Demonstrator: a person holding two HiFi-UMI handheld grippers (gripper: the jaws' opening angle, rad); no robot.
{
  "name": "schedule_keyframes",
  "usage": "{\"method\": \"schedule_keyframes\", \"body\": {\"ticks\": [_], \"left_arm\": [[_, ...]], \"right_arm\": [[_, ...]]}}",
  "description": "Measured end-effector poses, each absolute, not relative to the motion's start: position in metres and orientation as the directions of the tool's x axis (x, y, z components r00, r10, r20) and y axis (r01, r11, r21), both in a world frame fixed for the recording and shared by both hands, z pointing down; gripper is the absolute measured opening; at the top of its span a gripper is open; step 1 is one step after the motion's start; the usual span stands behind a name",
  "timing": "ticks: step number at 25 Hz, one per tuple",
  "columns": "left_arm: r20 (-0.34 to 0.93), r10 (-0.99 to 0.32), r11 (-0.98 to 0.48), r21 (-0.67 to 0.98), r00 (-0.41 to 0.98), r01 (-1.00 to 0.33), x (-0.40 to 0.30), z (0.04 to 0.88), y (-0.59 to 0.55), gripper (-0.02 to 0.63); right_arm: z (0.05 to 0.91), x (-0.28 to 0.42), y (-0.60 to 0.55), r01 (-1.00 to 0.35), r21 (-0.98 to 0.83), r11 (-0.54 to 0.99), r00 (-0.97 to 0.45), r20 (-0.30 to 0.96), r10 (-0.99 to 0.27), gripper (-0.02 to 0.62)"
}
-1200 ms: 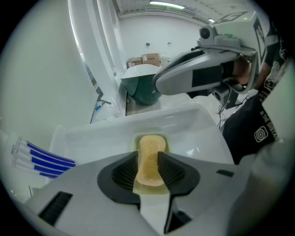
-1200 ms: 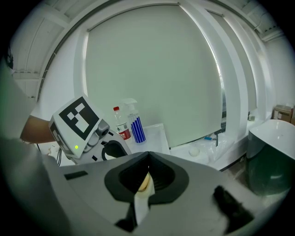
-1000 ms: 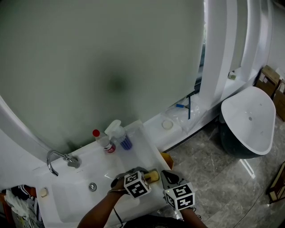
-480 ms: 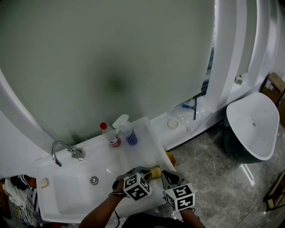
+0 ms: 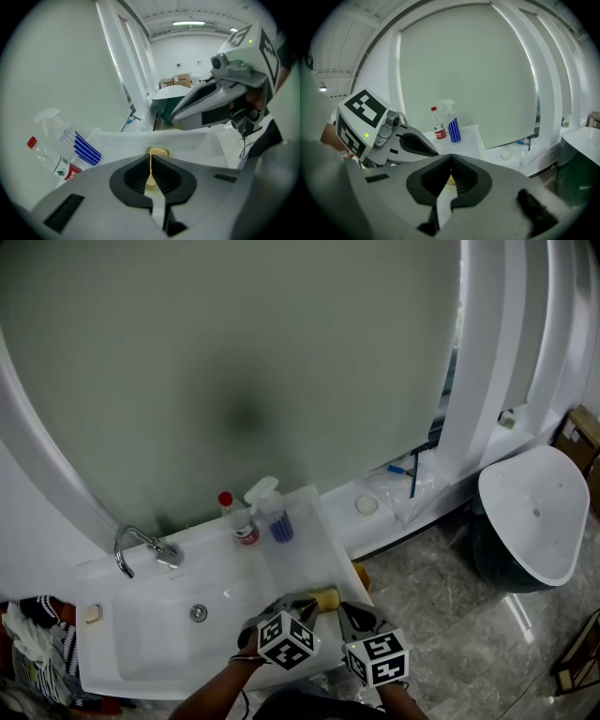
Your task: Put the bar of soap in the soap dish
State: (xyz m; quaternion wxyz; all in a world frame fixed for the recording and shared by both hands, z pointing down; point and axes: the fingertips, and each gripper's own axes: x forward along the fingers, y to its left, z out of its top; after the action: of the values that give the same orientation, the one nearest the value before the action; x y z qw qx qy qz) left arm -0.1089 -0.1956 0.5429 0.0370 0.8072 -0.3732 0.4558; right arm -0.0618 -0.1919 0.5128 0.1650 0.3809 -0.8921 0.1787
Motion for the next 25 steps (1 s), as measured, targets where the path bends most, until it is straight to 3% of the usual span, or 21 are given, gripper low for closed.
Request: {"method": "schedule_keyframes", "body": {"ticks": [10, 25], "left_arm": [[0.665, -0.651, -0.563, -0.097, 0.368, -0.821, -0.100, 0.527, -0.180, 0.011], [0.557, -0.740, -0.413, 0.065, 0.376, -0.909, -0.074, 0.502, -0.150, 0.011]], "right_arm": [[0.507, -0.052, -0.173, -0.725, -0.183, 0.664, -0.668, 0.420, -0.614, 0.011], [0.494, -0.047, -0.149, -0.672, -0.177, 0.720, -0.718, 0.393, -0.574, 0.011]]}}
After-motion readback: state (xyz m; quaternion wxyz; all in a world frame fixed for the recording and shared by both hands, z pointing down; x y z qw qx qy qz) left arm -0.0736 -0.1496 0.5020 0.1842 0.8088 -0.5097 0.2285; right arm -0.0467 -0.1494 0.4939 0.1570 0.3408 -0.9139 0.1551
